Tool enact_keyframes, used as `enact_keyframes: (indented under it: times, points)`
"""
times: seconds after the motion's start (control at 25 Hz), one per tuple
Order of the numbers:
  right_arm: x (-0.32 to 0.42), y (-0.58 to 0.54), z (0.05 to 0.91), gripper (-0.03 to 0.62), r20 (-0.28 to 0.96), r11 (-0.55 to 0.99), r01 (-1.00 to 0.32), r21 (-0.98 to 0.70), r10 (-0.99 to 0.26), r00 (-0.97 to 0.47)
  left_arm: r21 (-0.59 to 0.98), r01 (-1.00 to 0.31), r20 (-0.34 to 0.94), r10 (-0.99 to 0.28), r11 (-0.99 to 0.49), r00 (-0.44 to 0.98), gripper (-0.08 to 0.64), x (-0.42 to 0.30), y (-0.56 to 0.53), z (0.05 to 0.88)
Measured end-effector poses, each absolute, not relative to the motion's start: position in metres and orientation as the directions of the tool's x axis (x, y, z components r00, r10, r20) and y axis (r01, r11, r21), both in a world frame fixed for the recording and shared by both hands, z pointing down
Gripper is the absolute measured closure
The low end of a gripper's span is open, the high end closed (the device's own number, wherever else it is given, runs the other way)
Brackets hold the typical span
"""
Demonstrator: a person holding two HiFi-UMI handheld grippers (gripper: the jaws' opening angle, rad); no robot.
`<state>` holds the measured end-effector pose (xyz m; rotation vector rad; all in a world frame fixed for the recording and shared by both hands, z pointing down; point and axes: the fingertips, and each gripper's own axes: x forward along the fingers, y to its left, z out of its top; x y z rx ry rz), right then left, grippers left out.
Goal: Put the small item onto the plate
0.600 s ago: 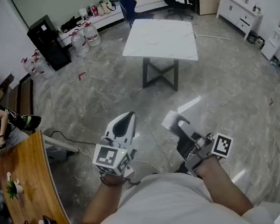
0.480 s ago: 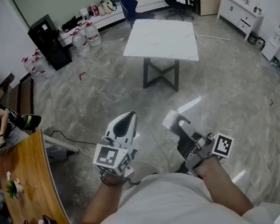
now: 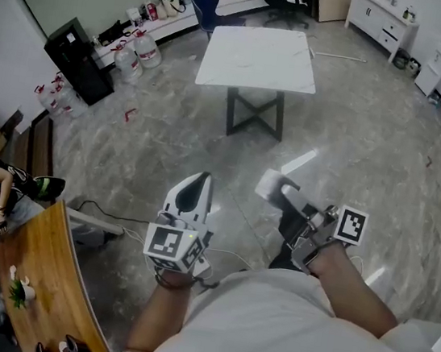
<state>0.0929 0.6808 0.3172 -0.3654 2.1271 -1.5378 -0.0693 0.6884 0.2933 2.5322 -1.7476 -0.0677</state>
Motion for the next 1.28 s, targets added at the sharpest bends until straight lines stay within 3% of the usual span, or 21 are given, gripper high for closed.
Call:
enact_keyframes:
  times: [0.32,1.28]
  points:
    - [0.105,0.622,0.327,0.492,-0.229,0.311,0.082,-0.947,-0.472,-0.852,0.082,-0.941,0.020,-0.944,-0.327,0.330,0.554,-0.059,0.637,0.301]
    - [0.199,0.316,0.327,0.492,-0.209,0.288,0.095,-0.953,-0.397,-0.894,0.080,-0.964,0.043,-0.965,-0.254,0.258,0.554,0.037,0.342,0.303]
